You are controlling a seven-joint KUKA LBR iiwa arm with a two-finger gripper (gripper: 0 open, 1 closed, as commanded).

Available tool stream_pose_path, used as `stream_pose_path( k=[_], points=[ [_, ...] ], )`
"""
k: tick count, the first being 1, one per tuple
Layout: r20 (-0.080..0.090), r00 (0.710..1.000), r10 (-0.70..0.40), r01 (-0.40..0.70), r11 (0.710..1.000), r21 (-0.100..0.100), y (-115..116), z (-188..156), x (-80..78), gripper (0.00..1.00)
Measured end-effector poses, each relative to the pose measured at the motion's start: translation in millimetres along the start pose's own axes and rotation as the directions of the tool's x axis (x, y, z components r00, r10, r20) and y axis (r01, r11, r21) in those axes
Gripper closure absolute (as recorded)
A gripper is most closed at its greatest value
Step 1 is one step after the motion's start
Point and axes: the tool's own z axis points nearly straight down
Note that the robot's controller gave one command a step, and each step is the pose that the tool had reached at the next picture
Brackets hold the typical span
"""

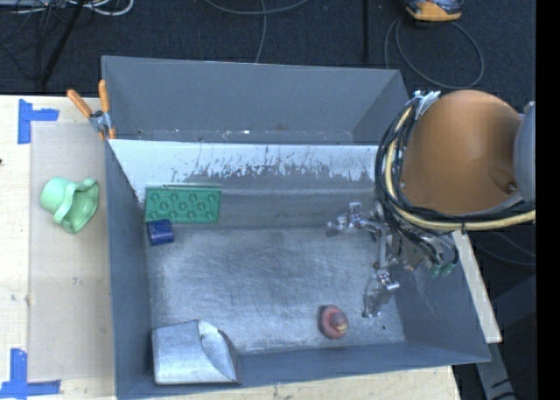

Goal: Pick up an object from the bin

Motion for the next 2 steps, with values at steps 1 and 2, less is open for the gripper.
stream_pose_path(
  k=[1,2],
  points=[
    [-0.007,0.994,-0.110,0.110,0.994,-0.003,17,114,23.6,0.00],
    [0.005,0.939,-0.345,0.345,0.939,0.001,-50,168,-1.5,0.00]
  ],
)
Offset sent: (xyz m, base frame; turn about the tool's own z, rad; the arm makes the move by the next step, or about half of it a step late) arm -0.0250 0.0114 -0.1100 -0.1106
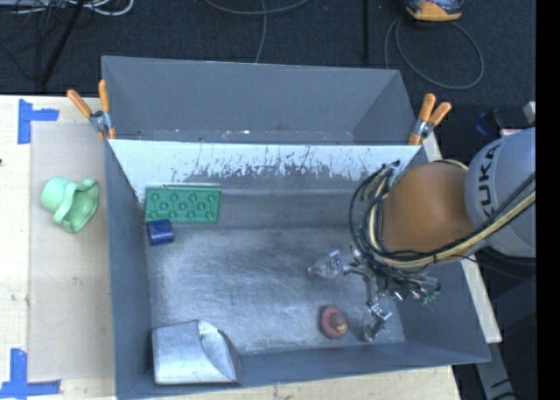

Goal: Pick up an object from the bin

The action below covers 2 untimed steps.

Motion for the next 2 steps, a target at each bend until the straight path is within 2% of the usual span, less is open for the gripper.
stream_pose_path(
  k=[1,2],
  points=[
    [0.026,0.964,0.266,-0.266,0.964,0.007,84,-4,-27.3,0.00],
    [-0.005,0.965,0.262,-0.262,0.965,0.005,1,-33,24.4,0.00]
  ],
)
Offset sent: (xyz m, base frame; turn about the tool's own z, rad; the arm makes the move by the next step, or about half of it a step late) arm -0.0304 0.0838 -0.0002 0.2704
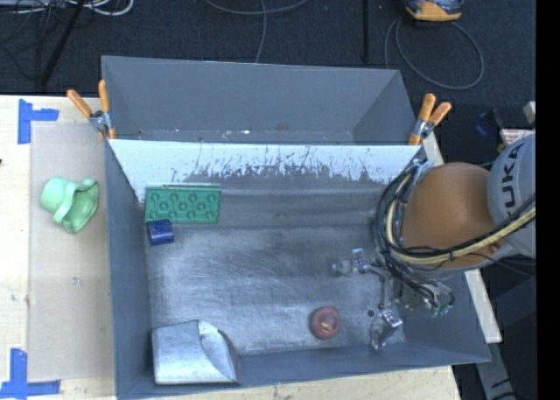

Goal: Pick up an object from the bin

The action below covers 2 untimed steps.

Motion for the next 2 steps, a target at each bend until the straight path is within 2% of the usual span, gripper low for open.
stream_pose_path(
  k=[1,2],
  points=[
    [0.036,0.996,-0.081,0.081,0.997,0.007,81,23,-19.6,0.00],
    [0.002,0.951,-0.308,0.308,0.951,-0.002,29,24,-29.3,0.00]
  ],
)
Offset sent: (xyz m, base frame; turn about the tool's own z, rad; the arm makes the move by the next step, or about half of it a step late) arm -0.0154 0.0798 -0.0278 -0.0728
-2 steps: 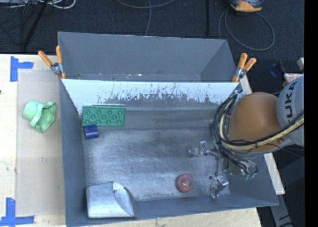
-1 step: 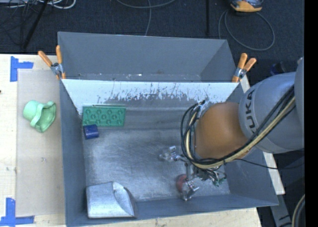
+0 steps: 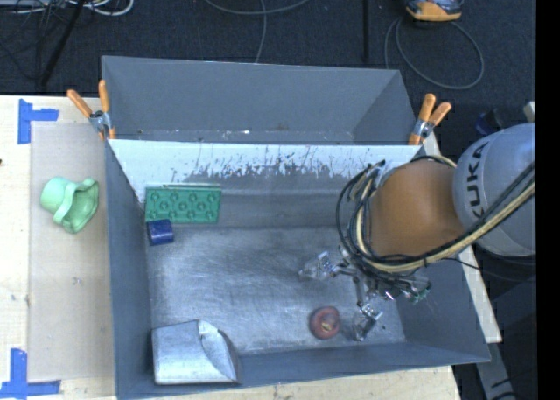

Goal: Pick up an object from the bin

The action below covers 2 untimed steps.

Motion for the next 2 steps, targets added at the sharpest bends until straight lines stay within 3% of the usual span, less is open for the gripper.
stream_pose_path(
  k=[1,2],
  points=[
    [0.034,0.999,-0.024,0.023,0.999,0.025,40.8,2.2,4.0,0.00],
    [0.009,1.000,-0.018,0.018,1.000,0.004,46.3,4.5,9.3,1.00]
  ],
)
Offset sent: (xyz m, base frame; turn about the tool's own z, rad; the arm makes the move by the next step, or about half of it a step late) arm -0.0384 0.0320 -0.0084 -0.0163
